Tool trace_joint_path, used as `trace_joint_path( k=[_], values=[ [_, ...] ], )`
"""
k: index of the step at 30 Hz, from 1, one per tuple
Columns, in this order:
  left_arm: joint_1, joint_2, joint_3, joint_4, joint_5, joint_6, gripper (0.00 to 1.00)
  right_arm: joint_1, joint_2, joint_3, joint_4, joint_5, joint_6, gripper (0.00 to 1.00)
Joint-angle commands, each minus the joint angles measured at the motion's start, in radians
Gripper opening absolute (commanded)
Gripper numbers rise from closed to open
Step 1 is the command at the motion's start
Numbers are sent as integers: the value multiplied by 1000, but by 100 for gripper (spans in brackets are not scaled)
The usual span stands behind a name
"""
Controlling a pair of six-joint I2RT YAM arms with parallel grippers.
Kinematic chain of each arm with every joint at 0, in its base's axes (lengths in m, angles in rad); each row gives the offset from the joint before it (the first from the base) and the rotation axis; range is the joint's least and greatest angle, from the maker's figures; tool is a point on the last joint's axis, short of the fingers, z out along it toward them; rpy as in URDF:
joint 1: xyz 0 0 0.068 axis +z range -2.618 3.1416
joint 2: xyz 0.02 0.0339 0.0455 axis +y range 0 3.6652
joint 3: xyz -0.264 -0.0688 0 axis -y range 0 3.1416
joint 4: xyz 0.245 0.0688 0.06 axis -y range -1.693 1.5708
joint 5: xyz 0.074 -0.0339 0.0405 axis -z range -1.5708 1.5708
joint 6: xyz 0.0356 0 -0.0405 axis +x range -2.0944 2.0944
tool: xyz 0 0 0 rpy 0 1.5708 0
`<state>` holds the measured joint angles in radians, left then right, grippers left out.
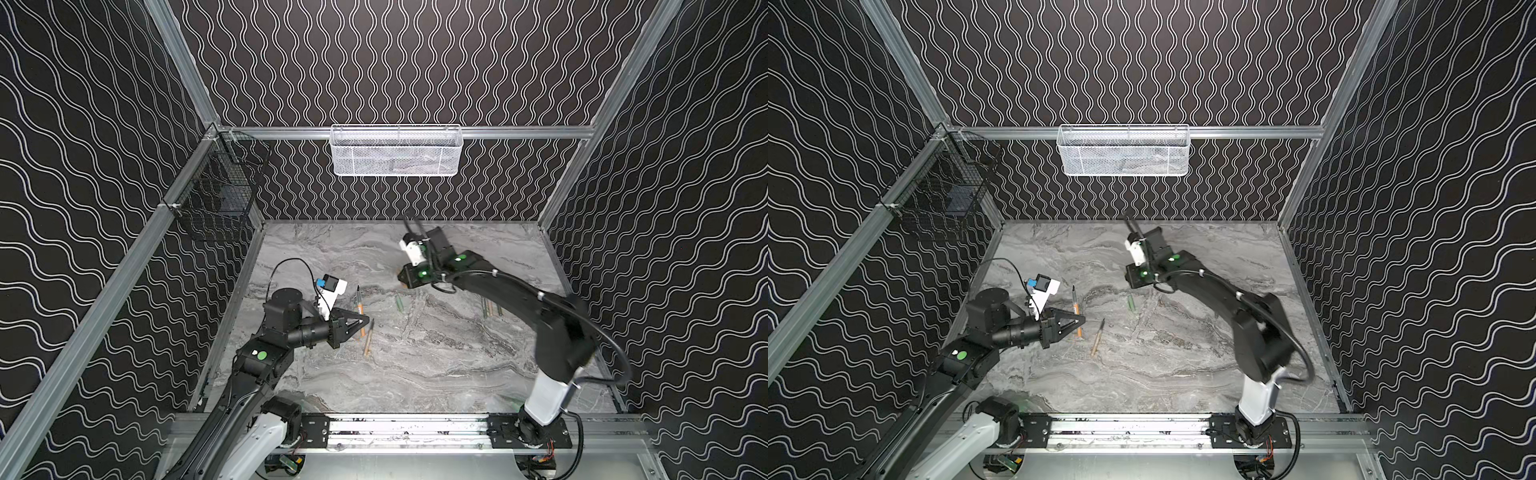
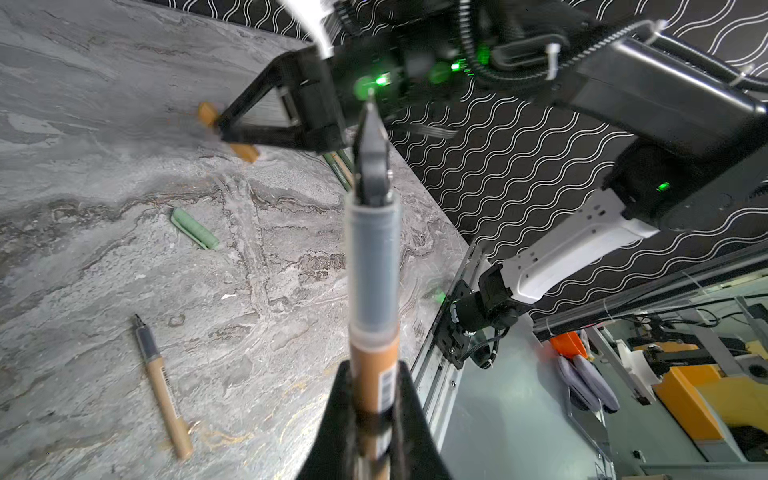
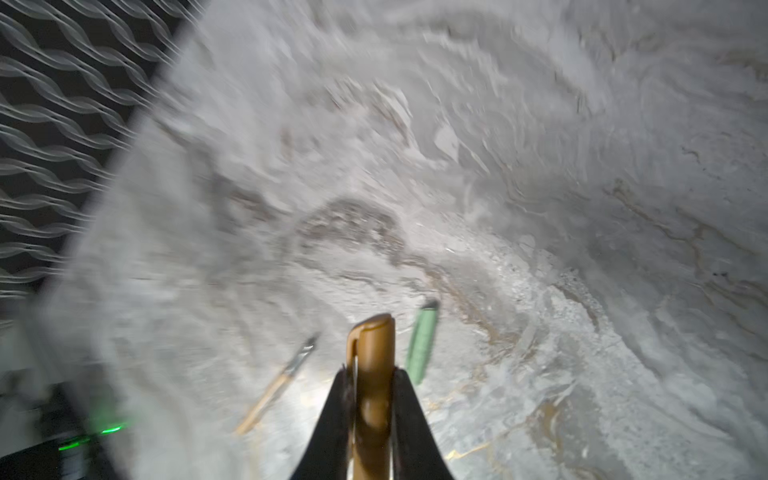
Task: Insert the pens into the pen caps
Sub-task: 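Lift the orange cap toward the pen nib held by the left gripper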
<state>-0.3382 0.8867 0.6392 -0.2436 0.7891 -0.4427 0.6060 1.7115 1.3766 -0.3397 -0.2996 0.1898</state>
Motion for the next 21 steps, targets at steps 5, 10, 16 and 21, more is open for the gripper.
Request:
trace_joint_path(
  k=[5,10,16,21],
  values=[
    [-105,61,-20,242,-2,-76,0,-91,-242,-277,436,-410,161,12],
    [-309,158,-26,337,-85,-42,0,-106,-330,-417,670,-508,299,12],
    [-391,277,-52,535,-47,-45,0,-105,-413,-515,880,-559,426,12],
    [-395,298,-70,591,-31,-21,0,-106,-445,-532,892,-555,455,11]
  ],
)
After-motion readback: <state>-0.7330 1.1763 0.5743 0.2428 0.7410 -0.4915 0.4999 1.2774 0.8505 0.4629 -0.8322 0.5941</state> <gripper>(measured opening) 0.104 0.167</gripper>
